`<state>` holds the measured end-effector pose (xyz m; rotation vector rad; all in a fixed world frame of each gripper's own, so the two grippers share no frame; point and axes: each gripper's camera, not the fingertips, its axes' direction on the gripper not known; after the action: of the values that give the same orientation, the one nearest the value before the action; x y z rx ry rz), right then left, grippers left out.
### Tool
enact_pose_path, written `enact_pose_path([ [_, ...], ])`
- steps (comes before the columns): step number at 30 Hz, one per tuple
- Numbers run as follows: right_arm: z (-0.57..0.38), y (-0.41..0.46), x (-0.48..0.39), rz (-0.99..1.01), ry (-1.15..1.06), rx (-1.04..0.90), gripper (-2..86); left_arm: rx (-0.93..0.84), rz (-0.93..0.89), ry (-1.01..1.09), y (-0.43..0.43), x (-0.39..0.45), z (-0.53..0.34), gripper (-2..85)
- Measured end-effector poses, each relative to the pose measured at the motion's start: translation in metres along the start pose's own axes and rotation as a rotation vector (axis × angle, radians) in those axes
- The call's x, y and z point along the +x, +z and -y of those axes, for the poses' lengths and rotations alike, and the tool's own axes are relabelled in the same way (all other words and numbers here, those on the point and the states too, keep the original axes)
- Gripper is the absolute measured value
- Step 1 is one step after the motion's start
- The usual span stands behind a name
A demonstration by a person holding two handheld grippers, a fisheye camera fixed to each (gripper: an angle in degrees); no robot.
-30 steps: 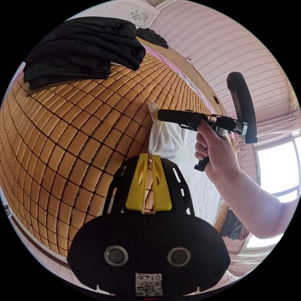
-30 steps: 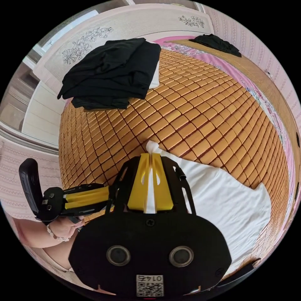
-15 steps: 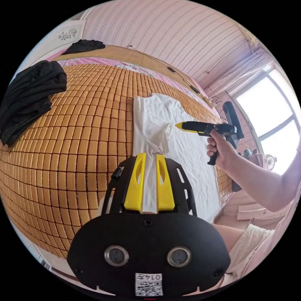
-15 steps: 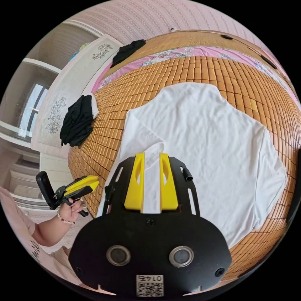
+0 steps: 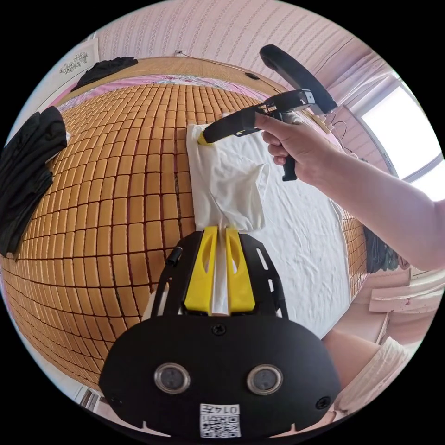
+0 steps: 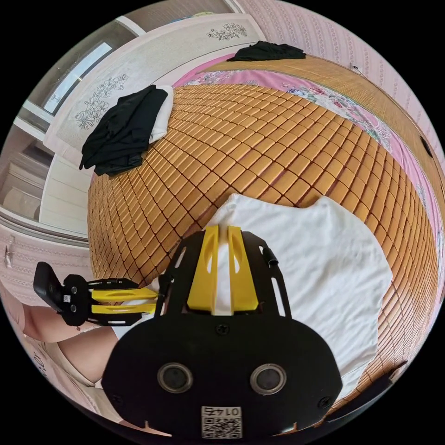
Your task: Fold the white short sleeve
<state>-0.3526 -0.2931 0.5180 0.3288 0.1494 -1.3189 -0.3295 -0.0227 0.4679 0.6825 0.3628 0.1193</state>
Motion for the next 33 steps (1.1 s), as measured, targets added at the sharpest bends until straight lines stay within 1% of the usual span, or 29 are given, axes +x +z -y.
enact_pose_path([
  [3, 0.003, -0.014, -0.009, -0.011, -0.026, 0.050, 1.1, 0.077, 0.010, -0.048, -0.017, -0.006, -0.004, -0.5],
  [5, 0.006, -0.019, -0.013, 0.001, -0.041, 0.086, 1.0, 0.129, 0.057, -0.081, -0.029, -0.013, -0.007, -0.6],
  [7, 0.010, -0.012, -0.018, 0.005, -0.059, 0.075, 1.3, 0.120, 0.080, -0.093, -0.026, -0.019, -0.007, -0.3],
  [9, 0.011, -0.003, -0.019, -0.006, -0.062, 0.047, 2.1, 0.066, 0.099, -0.114, -0.016, -0.024, -0.005, 0.6],
  [11, 0.007, -0.001, -0.018, -0.018, -0.056, 0.032, 3.5, 0.046, 0.088, -0.147, -0.011, -0.029, -0.002, 3.5],
  [14, -0.019, -0.023, -0.012, -0.055, -0.024, 0.081, 5.6, 0.093, 0.102, -0.152, -0.022, -0.027, 0.000, 4.5],
  [16, -0.057, -0.049, -0.009, -0.078, 0.019, 0.142, 3.9, 0.110, 0.083, -0.137, -0.028, -0.023, 0.005, 4.4],
  [18, -0.089, -0.061, -0.010, -0.054, 0.040, 0.176, 1.6, 0.123, 0.020, -0.086, -0.029, -0.011, 0.013, 4.1],
  [20, -0.114, -0.059, -0.012, -0.031, 0.071, 0.158, 0.7, 0.105, -0.069, -0.037, -0.017, 0.013, 0.032, 4.1],
  [21, -0.127, -0.049, -0.013, -0.028, 0.081, 0.110, 0.3, 0.098, -0.079, -0.025, -0.012, 0.018, 0.036, 4.4],
  [24, -0.149, -0.023, -0.009, -0.064, 0.099, -0.029, 0.0, 0.038, -0.011, 0.002, 0.017, 0.038, 0.053, 5.3],
  [27, -0.169, -0.027, -0.006, -0.066, 0.083, -0.009, -0.2, -0.014, -0.022, 0.002, 0.036, 0.045, 0.061, 5.1],
  [28, -0.177, -0.029, -0.004, -0.060, 0.082, -0.003, -0.2, -0.056, -0.024, 0.011, 0.046, 0.048, 0.062, 5.0],
  [29, -0.181, -0.030, -0.003, -0.056, 0.088, 0.004, -0.2, -0.069, 0.001, 0.023, 0.053, 0.052, 0.061, 4.8],
  [30, -0.190, -0.033, 0.001, -0.039, 0.104, 0.019, -0.3, -0.052, 0.007, 0.040, 0.052, 0.054, 0.061, 4.7],
  [33, -0.221, -0.048, 0.008, 0.001, 0.184, 0.087, -0.1, -0.086, 0.026, 0.066, 0.055, 0.064, 0.069, 5.0],
])
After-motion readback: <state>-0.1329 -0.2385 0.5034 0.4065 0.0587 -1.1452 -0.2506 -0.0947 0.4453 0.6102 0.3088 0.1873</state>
